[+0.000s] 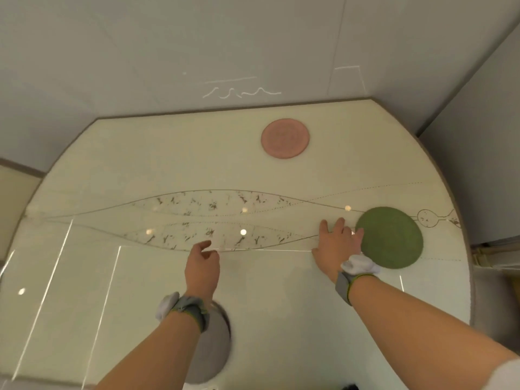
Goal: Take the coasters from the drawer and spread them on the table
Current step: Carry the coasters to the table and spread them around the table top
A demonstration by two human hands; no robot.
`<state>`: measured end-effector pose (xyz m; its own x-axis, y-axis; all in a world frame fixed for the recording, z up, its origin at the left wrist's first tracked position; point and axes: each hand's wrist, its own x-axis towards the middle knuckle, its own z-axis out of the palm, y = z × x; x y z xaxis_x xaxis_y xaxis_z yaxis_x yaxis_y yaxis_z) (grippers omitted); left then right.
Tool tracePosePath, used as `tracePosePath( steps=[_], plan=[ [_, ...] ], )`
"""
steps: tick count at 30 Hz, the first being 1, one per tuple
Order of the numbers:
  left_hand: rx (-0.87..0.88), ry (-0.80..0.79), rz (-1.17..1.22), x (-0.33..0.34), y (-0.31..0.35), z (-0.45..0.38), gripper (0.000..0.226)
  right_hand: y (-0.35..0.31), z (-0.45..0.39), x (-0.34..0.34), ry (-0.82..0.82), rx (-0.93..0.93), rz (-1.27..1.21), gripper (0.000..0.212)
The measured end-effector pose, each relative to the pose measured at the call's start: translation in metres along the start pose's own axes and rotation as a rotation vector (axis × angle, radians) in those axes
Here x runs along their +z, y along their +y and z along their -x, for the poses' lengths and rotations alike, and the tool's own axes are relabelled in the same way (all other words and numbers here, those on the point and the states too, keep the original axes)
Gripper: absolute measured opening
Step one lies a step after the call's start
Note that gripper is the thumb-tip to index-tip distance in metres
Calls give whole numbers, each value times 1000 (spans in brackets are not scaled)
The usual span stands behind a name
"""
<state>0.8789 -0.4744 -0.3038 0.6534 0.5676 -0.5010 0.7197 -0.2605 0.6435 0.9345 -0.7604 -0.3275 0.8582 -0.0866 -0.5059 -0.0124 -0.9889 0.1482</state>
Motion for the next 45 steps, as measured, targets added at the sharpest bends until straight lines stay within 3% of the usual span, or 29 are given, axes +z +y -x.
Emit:
tracePosePath(
  steps=[9, 15, 22, 27, 31, 34, 38, 43, 45],
  plan=[
    [56, -9, -319, -88, -125, 36, 36, -93, 102, 55, 63, -120, -81, 60],
    [178, -49, -555, -106, -168, 42, 34, -148, 150, 68, 112, -283, -130, 26],
    [261, -97, -756, -112, -179, 39, 42, -199, 187, 75, 85, -308, -211, 34],
    [161, -138, -524, -113, -184, 41, 44, -215, 205, 82, 73, -219, -226, 40],
    [117, -208, -517, -124, -189, 27, 49, -226, 216, 83, 85, -158, -249, 44],
    [113, -265, -526, -128, -191, 22, 36, -228, 215, 82, 80, -132, -264, 41],
    [118, -222, -472, -143, -203, 30, 21, -233, 205, 78, 89, -119, -248, 34],
    [-28, -109, -227, -176, -231, 36, 22, -249, 186, 70, 96, -212, -253, 33],
    [-72, -118, -145, -183, -240, 38, 21, -255, 179, 68, 69, -160, -277, 37]
  ],
)
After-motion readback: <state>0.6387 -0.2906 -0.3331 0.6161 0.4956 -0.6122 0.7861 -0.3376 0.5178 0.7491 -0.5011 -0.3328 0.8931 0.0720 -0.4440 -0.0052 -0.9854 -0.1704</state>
